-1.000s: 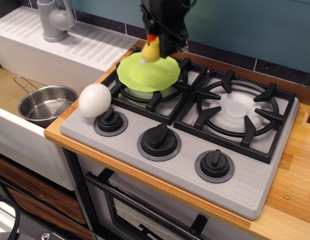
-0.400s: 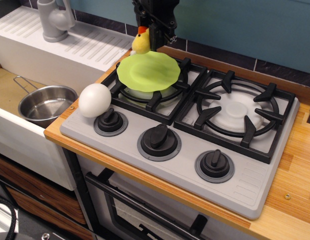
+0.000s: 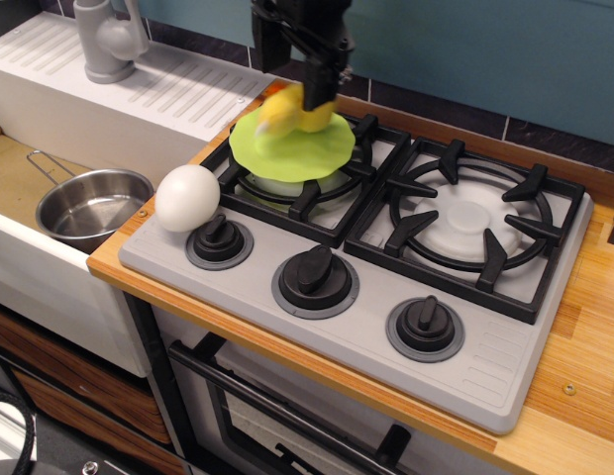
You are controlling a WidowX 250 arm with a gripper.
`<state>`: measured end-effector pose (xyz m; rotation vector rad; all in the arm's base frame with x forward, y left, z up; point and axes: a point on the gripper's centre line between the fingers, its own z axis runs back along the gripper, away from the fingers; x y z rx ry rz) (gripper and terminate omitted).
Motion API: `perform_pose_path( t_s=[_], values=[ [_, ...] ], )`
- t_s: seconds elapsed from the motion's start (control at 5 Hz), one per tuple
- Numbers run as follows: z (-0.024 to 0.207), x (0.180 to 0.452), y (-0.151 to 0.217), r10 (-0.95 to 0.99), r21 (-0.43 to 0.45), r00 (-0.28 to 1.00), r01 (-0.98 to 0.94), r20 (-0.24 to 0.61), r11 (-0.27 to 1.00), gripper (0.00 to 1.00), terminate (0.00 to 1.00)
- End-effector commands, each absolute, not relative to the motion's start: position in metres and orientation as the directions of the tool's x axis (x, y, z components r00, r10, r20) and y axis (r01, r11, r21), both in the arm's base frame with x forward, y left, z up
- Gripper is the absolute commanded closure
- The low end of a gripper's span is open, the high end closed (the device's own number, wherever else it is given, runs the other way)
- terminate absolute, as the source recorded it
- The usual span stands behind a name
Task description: Put stuffedduck on plate and egg in pot or pan in sink
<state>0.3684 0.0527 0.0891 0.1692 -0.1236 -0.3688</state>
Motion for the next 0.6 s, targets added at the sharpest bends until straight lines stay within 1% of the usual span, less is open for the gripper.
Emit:
perform_pose_path(
  t_s=[0.0, 0.2, 0.4],
  values=[
    [0.118, 0.359, 0.03, -0.335, 0.196, 0.934, 0.307, 0.125, 0.931, 0.0, 0.0],
    [0.128, 0.349, 0.027, -0.319, 0.198, 0.944, 0.297, 0.089, 0.934, 0.0, 0.0],
    [0.14, 0.342, 0.036, -0.328, 0.221, 0.943, 0.309, 0.054, 0.925, 0.0, 0.0]
  ],
)
